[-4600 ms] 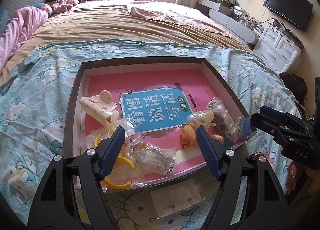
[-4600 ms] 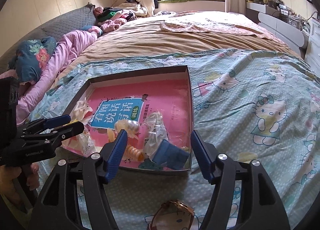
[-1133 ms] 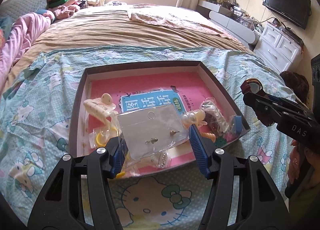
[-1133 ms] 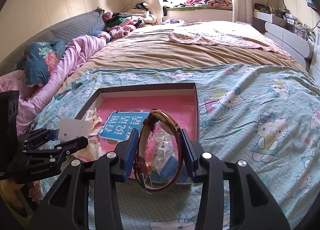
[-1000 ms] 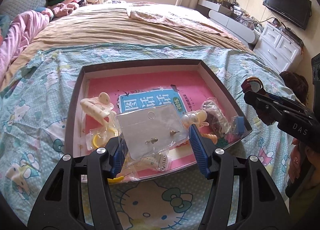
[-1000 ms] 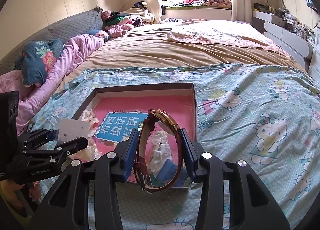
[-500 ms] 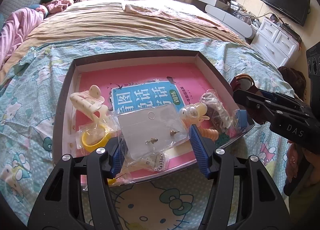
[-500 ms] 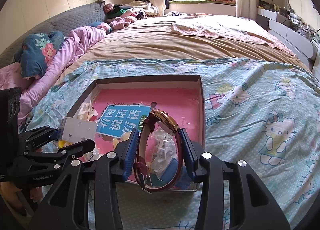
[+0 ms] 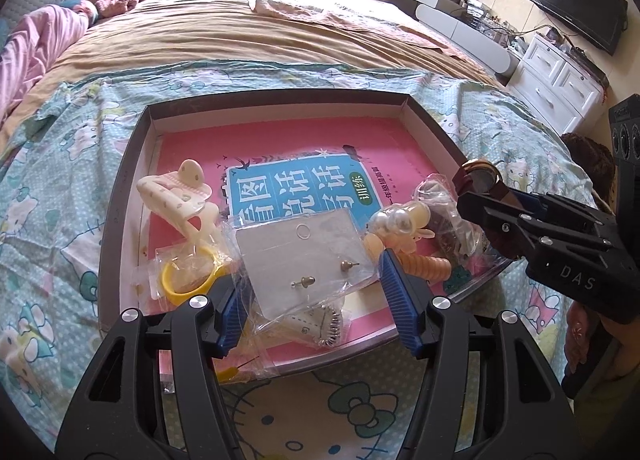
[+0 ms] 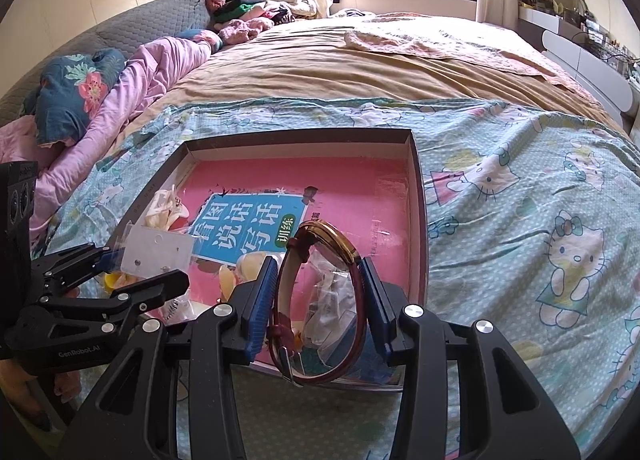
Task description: Organize jewelry
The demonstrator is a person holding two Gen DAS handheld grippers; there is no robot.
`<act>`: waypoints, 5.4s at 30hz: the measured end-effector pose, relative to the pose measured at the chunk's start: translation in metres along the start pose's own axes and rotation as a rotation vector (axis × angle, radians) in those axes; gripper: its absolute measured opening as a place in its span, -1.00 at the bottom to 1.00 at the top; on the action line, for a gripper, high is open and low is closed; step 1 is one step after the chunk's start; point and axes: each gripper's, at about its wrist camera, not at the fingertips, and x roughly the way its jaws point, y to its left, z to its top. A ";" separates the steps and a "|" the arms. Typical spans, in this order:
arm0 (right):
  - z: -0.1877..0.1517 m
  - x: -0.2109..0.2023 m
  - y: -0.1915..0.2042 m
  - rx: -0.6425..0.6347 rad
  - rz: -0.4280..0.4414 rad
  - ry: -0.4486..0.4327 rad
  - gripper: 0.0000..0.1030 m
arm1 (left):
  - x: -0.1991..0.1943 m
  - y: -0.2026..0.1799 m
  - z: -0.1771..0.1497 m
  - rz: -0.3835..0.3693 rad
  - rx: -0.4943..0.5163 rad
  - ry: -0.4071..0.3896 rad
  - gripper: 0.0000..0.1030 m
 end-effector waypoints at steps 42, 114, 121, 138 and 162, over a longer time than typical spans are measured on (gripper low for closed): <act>-0.008 -0.039 -0.018 0.087 -0.013 -0.077 0.49 | -0.015 -0.002 0.005 0.010 -0.017 -0.020 0.55; -0.109 -0.136 0.028 -0.007 -0.022 -0.164 0.91 | -0.124 -0.028 -0.091 0.098 -0.047 -0.155 0.82; -0.108 -0.136 0.029 -0.008 -0.023 -0.165 0.91 | -0.124 -0.027 -0.090 0.105 -0.049 -0.150 0.82; -0.107 -0.136 0.034 -0.011 -0.017 -0.155 0.91 | -0.123 -0.028 -0.091 0.137 -0.046 -0.145 0.82; -0.110 -0.134 0.032 -0.010 -0.023 -0.153 0.91 | -0.122 -0.025 -0.093 0.137 -0.040 -0.136 0.82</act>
